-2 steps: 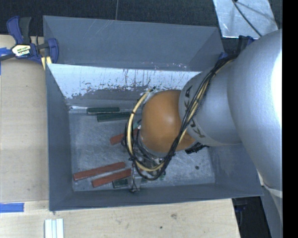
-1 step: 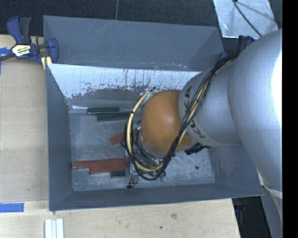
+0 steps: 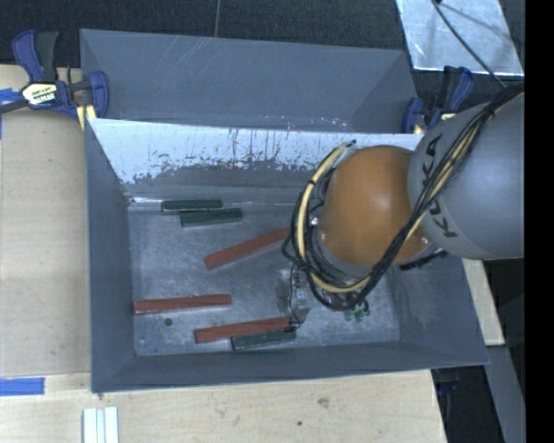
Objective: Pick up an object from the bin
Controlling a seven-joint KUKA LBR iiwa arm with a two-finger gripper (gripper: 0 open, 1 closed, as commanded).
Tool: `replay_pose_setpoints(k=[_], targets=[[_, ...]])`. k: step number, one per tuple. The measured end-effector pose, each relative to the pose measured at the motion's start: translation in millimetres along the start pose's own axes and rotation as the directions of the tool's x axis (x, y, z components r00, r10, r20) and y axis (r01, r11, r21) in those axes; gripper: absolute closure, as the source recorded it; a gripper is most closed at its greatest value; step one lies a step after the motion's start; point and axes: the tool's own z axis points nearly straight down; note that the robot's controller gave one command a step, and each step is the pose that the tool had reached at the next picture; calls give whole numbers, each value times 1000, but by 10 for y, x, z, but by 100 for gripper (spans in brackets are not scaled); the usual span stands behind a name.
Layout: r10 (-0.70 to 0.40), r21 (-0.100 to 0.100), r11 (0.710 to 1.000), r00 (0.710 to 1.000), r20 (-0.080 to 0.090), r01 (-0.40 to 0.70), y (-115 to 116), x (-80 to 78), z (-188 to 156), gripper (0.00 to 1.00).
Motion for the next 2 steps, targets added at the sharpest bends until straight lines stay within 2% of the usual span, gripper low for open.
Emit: replay_pose_setpoints(k=[1,2], targets=[[-5,-3,1000,1000,-5,5,45,12,29,0],[-135,-3,991,991,2,135,237,-30,521,0]])
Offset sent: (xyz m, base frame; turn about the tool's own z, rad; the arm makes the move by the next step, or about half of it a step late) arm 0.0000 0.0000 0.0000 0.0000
